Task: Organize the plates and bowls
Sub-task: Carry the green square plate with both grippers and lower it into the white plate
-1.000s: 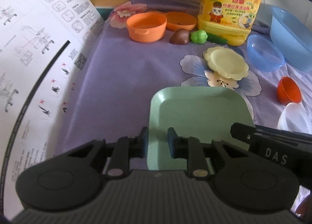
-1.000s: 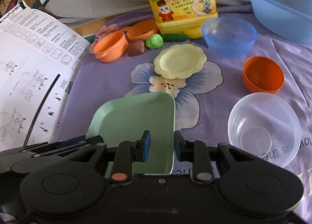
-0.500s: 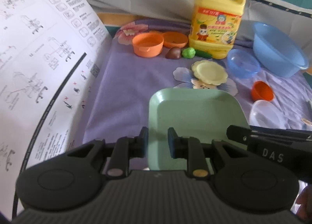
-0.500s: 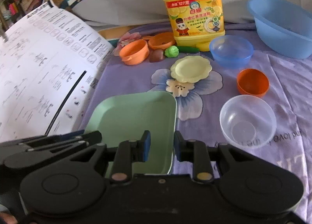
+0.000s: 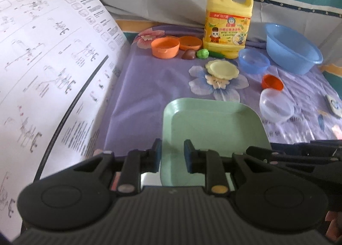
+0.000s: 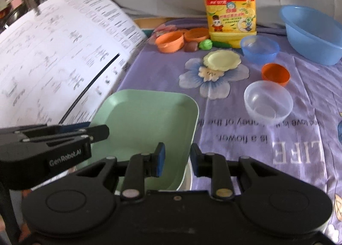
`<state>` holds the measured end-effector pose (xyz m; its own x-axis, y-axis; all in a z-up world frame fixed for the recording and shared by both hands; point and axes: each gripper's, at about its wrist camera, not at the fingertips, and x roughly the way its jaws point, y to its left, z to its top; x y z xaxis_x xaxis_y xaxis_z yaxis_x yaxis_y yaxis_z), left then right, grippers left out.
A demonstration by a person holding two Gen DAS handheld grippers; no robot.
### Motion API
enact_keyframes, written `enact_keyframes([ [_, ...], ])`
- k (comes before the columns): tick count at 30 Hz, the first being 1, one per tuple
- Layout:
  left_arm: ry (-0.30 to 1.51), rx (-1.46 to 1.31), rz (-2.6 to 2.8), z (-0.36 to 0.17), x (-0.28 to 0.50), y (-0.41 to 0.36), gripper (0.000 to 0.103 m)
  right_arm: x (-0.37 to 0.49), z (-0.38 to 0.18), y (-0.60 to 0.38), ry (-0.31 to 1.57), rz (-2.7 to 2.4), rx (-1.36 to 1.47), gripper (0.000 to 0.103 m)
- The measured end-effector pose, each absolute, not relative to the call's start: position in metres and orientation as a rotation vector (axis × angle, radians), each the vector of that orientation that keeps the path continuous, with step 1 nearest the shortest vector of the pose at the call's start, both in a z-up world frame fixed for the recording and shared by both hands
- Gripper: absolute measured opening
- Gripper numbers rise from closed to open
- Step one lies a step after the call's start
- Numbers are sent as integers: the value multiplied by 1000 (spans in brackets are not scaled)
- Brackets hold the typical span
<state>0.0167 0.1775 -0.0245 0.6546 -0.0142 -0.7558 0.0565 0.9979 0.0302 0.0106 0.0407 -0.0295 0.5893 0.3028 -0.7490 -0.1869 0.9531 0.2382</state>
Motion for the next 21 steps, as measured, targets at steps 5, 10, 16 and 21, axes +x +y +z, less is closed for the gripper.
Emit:
enact_keyframes([
  [5,880,51,-29,-38,-2,187,21,-6,-39,54,927,316,96,26],
  [10,902,31,-21,-51,-14,199,21,-12,-47,66,968,352,70,26],
  [16,938,34,-17,-67,-16,203,21,-14,-59,76,1001,371,37,26],
  [21,954,43,-20,-77,-15,203,21,-13,-65,80,1014,372,17,26],
])
